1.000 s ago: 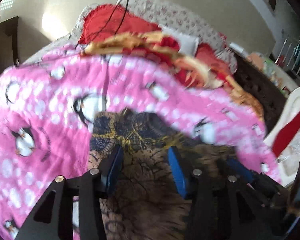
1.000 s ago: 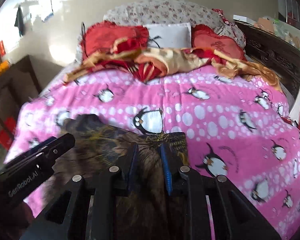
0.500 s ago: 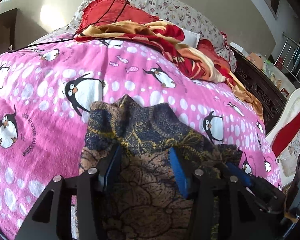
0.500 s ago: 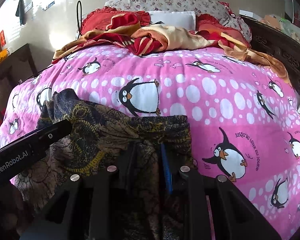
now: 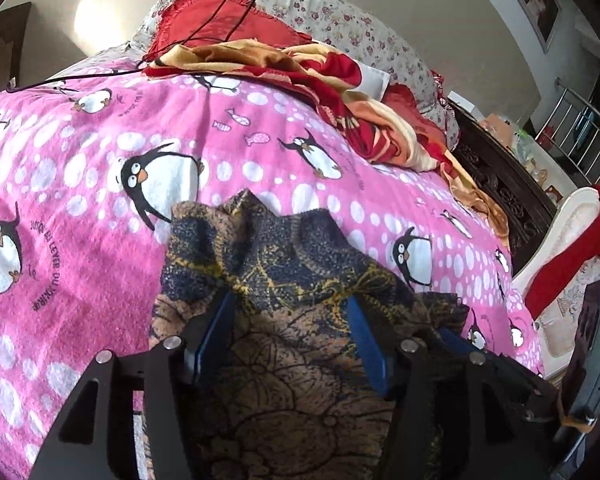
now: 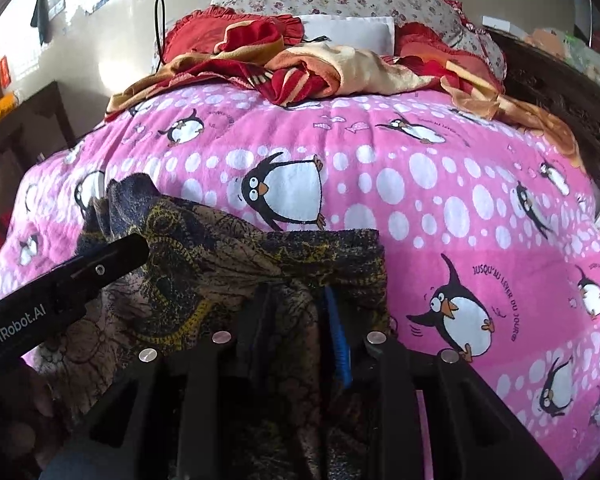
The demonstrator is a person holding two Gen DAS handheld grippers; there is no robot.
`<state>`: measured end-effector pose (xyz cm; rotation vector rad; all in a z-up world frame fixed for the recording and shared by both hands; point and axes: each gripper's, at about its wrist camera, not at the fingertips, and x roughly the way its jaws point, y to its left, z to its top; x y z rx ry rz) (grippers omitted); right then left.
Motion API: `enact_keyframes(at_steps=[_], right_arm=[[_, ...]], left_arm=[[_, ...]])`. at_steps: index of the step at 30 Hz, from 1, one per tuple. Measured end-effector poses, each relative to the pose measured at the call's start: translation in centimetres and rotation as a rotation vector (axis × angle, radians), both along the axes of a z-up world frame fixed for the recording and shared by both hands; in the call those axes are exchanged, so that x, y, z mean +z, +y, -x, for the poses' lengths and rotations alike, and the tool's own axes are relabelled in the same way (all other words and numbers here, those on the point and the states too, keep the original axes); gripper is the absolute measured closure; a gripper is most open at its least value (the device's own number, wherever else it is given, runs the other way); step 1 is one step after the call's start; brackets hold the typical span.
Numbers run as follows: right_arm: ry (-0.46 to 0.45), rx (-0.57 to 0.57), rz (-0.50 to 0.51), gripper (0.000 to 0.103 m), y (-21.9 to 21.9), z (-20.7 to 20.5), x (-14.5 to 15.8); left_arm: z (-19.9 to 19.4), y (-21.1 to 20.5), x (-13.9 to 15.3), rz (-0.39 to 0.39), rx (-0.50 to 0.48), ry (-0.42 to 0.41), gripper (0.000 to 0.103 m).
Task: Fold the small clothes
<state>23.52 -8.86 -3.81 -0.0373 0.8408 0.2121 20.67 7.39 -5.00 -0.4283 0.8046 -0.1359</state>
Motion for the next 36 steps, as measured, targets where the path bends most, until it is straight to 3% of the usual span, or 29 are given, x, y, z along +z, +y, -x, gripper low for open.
enact_keyframes(at_steps=[36], right_arm=[[-0.01,0.013,0.021,0.067,0.5,0.0,-0.2]], left_arm=[[-1.0,-1.3,0.0,-0.066,-0.035,0.014,0.029]])
